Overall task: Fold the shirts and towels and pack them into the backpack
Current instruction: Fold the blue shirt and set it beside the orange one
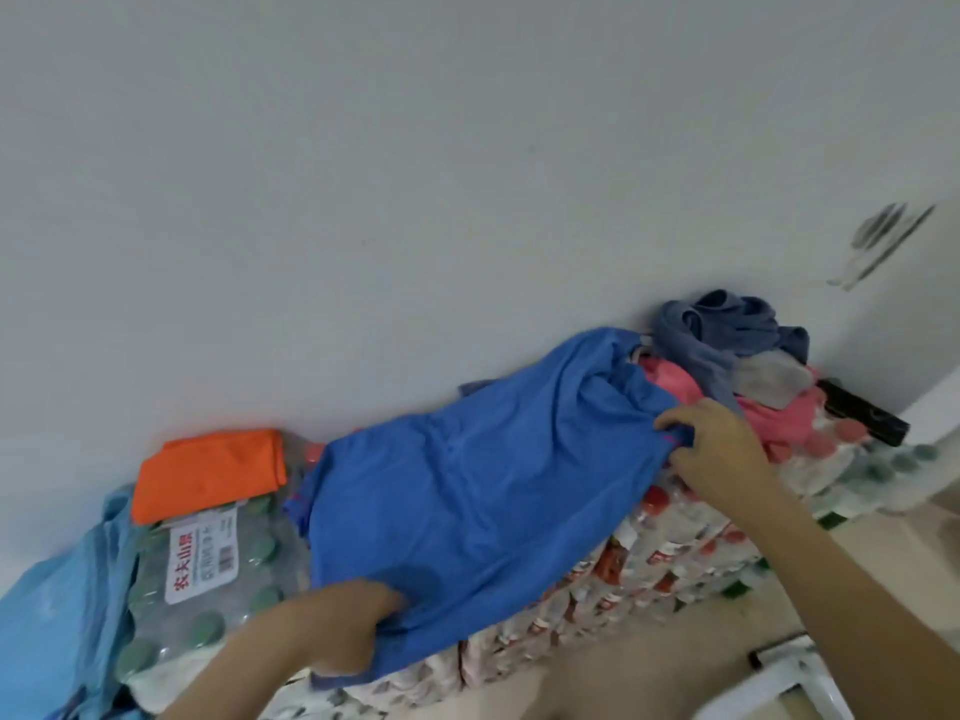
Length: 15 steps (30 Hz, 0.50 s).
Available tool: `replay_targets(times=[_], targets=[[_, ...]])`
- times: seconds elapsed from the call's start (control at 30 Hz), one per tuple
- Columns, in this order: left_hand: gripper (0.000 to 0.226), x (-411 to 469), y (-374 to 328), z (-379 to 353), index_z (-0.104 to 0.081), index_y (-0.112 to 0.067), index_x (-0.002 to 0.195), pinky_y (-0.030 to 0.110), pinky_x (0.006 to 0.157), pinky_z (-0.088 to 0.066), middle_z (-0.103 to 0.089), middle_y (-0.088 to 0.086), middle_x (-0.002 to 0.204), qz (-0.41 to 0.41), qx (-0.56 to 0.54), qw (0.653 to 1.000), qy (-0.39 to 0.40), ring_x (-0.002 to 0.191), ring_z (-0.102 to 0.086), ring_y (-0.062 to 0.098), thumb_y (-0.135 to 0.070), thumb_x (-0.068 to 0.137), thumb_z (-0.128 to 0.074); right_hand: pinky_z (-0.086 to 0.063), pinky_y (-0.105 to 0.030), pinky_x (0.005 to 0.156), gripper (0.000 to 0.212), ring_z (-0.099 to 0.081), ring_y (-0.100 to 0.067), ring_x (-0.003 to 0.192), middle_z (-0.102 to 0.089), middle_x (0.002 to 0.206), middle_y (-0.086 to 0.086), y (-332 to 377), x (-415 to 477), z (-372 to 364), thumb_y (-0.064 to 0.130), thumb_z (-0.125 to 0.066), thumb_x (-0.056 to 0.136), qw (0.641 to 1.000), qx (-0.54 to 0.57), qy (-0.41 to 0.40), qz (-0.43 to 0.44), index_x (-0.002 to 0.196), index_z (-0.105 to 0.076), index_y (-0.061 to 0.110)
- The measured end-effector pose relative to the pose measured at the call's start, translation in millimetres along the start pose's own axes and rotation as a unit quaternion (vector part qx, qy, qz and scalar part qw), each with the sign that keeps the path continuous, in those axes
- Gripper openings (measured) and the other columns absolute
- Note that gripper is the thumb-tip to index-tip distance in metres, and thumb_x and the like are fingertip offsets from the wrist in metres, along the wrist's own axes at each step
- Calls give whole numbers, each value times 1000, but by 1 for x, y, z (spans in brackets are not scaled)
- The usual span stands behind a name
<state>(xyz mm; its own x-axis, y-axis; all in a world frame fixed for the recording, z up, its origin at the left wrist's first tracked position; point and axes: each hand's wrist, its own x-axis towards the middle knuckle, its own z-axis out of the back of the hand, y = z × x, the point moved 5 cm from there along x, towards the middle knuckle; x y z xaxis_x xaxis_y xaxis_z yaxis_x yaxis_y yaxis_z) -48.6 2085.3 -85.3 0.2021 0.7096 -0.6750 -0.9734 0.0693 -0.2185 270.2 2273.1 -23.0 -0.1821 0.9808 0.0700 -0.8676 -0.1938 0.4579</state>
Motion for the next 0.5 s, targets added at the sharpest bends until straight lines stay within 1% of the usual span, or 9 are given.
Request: replay_targets(times=[0.03, 0.07, 0.13, 0.17, 0.23, 0.3, 0.37, 0.43, 0.5], targets=[[16, 4, -7, 3, -53, -24, 96, 25, 71, -38, -59, -1, 99, 0, 13, 1000, 20, 90, -53, 20, -16, 84, -48, -46, -34, 72, 26, -52, -21, 77, -55, 89, -4, 9, -2, 2, -4, -67, 72, 1000, 9, -6, 23, 92, -72, 12], [27, 8, -16, 12, -53, -26, 113, 26, 80, -40, -58, -3, 115, -12, 11, 1000, -9, 100, -53, 18, -23, 86, -50, -46, -35, 72, 24, -52, -21, 76, -55, 86, -3, 23, -5, 5, -3, -69, 70, 997, 19, -15, 67, 89, -71, 12], [56, 14, -48, 45, -38, -29, 139, 18, 96, -35, -46, -12, 137, -53, -87, 981, -163, 121, -46, 9, -37, 87, -58, -47, -37, 69, 21, -55, -23, 74, -55, 81, -1, 58, -13, 4, 2, -73, 67, 987, 23, -6, 161, 84, -68, 14], [67, 15, -69, 65, -31, -30, 143, 14, 98, -31, -42, -16, 138, -79, -161, 953, -243, 125, -41, 3, -41, 86, -63, -46, -37, 67, 20, -54, -22, 74, -53, 81, 1, 73, -18, 2, 5, -73, 67, 982, 17, 14, 188, 82, -65, 15], [65, 21, -109, 94, -36, -31, 138, 13, 94, -37, -48, -22, 127, -133, -266, 900, -318, 115, -46, -2, -39, 82, -68, -41, -34, 65, 18, -52, -18, 72, -48, 79, 7, 97, -26, -3, 10, -68, 68, 975, 10, 48, 218, 79, -59, 20], [38, 29, -132, 109, -53, -27, 118, 27, 81, -48, -63, -15, 103, -148, -296, 870, -366, 92, -59, 3, -26, 83, -68, -35, -28, 61, 15, -47, -13, 67, -48, 75, 9, 106, -28, -3, 13, -62, 68, 972, 28, 43, 229, 77, -54, 22], [20, 29, -130, 116, -66, -24, 103, 27, 73, -50, -69, -11, 86, -129, -308, 847, -414, 79, -62, 5, -13, 86, -63, -35, -23, 58, 18, -48, -8, 64, -54, 72, 10, 97, -25, 0, 12, -67, 71, 973, 95, 42, 206, 78, -54, 22], [24, 28, -119, 118, -70, -25, 92, 24, 71, -51, -71, -9, 79, -122, -353, 823, -427, 74, -63, 5, -5, 87, -60, -40, -16, 61, 20, -57, -4, 71, -62, 77, 10, 78, -17, -1, 14, -75, 74, 966, 185, 69, 166, 84, -60, 23], [22, 24, -110, 120, -70, -21, 87, 29, 78, -51, -72, -3, 81, -118, -462, 787, -391, 79, -65, 10, -5, 92, -56, -43, -14, 71, 25, -60, 3, 83, -65, 90, 10, 58, -13, -11, 16, -80, 75, 949, 267, 125, 113, 94, -65, 21]])
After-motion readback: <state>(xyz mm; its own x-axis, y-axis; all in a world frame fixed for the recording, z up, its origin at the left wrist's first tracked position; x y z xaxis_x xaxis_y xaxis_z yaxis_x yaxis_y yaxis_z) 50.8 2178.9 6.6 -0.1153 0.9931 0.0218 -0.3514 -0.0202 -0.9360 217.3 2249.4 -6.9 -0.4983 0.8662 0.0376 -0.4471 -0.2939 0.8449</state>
